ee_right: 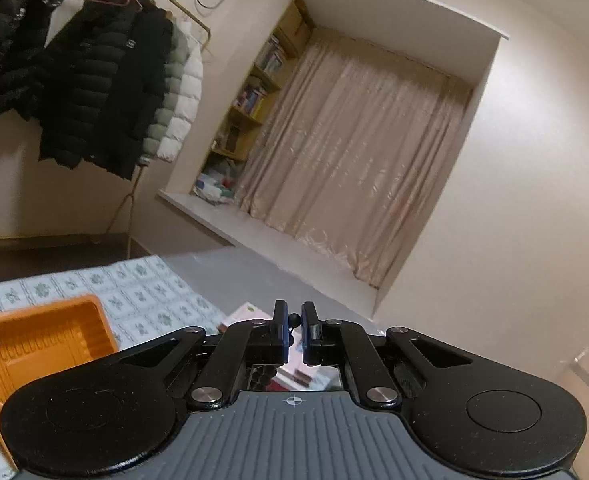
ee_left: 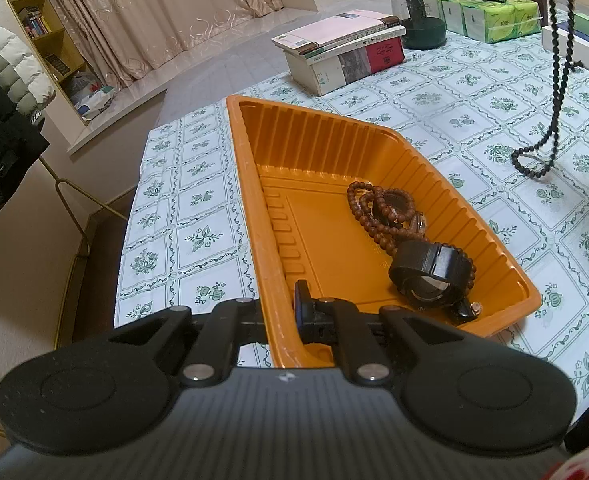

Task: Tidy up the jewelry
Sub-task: 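Lift the dark bead strand with the right tool and lower it into the tray, then open the right tool to release the dark strand and withdraw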

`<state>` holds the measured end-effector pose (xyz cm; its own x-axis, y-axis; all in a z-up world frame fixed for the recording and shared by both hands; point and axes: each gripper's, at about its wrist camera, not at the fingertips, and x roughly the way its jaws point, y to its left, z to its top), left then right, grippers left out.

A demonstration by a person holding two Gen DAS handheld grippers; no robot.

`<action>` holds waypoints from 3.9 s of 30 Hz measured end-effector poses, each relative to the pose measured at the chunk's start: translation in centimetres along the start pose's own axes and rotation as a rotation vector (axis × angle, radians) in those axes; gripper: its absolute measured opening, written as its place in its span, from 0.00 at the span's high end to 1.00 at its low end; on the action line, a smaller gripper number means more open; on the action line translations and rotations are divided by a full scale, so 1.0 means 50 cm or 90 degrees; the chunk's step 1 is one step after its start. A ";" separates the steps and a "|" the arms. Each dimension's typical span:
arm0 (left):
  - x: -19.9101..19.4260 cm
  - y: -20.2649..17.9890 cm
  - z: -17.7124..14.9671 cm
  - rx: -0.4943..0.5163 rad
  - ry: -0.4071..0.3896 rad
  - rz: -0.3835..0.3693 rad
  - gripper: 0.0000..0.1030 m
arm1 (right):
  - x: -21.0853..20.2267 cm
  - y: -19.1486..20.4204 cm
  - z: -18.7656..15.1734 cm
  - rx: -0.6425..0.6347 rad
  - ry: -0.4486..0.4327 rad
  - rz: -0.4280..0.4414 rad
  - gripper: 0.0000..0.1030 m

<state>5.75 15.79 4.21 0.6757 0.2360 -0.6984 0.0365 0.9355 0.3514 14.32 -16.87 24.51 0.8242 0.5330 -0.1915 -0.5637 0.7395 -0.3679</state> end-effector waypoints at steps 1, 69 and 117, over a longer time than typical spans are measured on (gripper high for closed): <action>-0.001 0.000 -0.001 0.000 0.000 0.000 0.92 | 0.001 0.004 0.009 -0.006 -0.006 0.005 0.94; 0.008 0.010 -0.001 -0.014 -0.006 -0.011 0.92 | 0.381 0.392 -0.022 -0.161 0.182 0.413 0.94; 0.008 0.014 -0.009 -0.020 -0.006 -0.013 0.93 | 0.313 0.309 -0.142 -0.003 0.238 0.375 0.73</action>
<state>5.74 16.68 3.91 0.6817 0.2141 -0.6996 0.0272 0.9481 0.3167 18.89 -0.05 9.38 0.3449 0.6667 -0.6607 -0.9232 0.3682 -0.1104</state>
